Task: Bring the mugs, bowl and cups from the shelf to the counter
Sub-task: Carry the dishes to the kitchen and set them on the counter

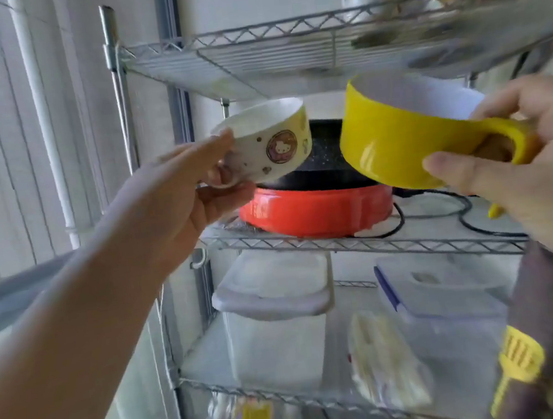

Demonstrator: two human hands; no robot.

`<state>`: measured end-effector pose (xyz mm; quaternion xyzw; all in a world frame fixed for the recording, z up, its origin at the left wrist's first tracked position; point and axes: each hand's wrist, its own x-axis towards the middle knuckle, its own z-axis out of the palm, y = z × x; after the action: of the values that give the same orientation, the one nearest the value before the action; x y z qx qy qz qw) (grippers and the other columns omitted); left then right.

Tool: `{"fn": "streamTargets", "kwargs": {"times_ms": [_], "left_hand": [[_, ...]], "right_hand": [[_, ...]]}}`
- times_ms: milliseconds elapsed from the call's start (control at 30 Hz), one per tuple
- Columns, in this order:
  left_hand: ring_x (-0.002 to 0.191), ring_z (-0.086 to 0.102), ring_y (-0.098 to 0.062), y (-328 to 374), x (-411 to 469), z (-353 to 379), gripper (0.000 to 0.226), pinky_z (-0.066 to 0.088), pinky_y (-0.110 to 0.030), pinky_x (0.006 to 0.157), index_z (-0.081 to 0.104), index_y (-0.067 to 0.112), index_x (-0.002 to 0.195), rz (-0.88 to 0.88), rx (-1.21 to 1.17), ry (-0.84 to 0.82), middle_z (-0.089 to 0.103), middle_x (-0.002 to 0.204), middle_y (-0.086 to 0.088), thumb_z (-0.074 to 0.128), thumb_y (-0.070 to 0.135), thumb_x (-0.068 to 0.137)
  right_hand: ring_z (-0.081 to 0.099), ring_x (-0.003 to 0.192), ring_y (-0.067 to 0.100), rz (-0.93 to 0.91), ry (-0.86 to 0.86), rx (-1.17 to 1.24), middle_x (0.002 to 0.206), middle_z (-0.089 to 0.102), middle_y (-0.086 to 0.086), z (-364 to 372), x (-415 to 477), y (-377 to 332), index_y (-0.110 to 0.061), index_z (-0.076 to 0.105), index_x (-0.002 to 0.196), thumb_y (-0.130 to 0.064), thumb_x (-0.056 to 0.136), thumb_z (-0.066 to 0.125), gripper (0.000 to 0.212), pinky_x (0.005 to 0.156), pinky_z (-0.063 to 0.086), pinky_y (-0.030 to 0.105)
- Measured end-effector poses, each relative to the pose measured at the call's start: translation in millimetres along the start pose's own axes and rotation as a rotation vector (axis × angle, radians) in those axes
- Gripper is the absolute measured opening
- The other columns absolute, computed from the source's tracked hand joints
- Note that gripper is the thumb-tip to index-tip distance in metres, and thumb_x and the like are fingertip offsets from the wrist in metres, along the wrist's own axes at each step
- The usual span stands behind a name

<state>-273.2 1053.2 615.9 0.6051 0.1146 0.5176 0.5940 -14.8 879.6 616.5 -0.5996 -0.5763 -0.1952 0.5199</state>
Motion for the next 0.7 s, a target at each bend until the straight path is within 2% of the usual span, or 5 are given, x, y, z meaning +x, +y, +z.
{"fn": "streamTargets", "kwargs": {"times_ms": [100, 200, 433, 600, 700], "left_hand": [[0.059, 0.072, -0.013, -64, -36, 4, 0.021, 0.061, -0.026, 0.061, 0.080, 0.015, 0.064, -0.083, -0.001, 0.018, 0.068, 0.055, 0.005, 0.073, 0.033, 0.072], [0.050, 0.064, -0.010, -125, -67, 11, 0.036, 0.061, -0.027, 0.060, 0.070, 0.015, 0.051, -0.153, 0.020, 0.082, 0.056, 0.047, 0.006, 0.068, 0.020, 0.087], [0.054, 0.064, -0.014, -230, -137, 45, 0.036, 0.061, -0.028, 0.064, 0.064, 0.015, 0.048, -0.306, 0.083, 0.141, 0.056, 0.049, 0.006, 0.067, 0.027, 0.082], [0.060, 0.062, -0.015, -280, -191, 73, 0.040, 0.060, -0.029, 0.067, 0.054, 0.014, 0.044, -0.369, 0.119, 0.159, 0.052, 0.051, 0.004, 0.070, 0.027, 0.078], [0.064, 0.067, -0.017, -301, -224, 80, 0.035, 0.058, -0.032, 0.072, 0.062, 0.015, 0.050, -0.449, 0.167, 0.169, 0.058, 0.053, 0.007, 0.068, 0.036, 0.078]], "right_hand": [[0.061, 0.056, 0.013, 0.122, -0.042, -0.106, 0.079, 0.062, -0.014, 7, -65, 36, -0.042, 0.055, 0.088, -0.082, 0.057, 0.065, 0.051, 0.044, 0.053, 0.028], [0.057, 0.070, -0.006, 0.217, -0.092, -0.187, 0.086, 0.058, -0.029, 7, -124, 53, -0.044, 0.053, 0.087, -0.079, 0.059, 0.061, 0.045, 0.051, 0.042, 0.008], [0.055, 0.060, 0.003, 0.441, -0.262, -0.237, 0.076, 0.060, -0.028, -10, -230, 86, -0.042, 0.051, 0.078, -0.066, 0.054, 0.070, 0.039, 0.053, 0.043, 0.021], [0.054, 0.050, -0.011, 0.474, -0.394, -0.125, 0.069, 0.061, -0.036, -24, -283, 109, -0.033, 0.049, 0.075, -0.034, 0.057, 0.089, 0.044, 0.044, 0.033, -0.001], [0.053, 0.049, 0.005, 0.544, -0.473, -0.124, 0.060, 0.063, -0.022, -29, -312, 126, -0.030, 0.050, 0.079, -0.043, 0.058, 0.085, 0.044, 0.042, 0.038, 0.011]]}}
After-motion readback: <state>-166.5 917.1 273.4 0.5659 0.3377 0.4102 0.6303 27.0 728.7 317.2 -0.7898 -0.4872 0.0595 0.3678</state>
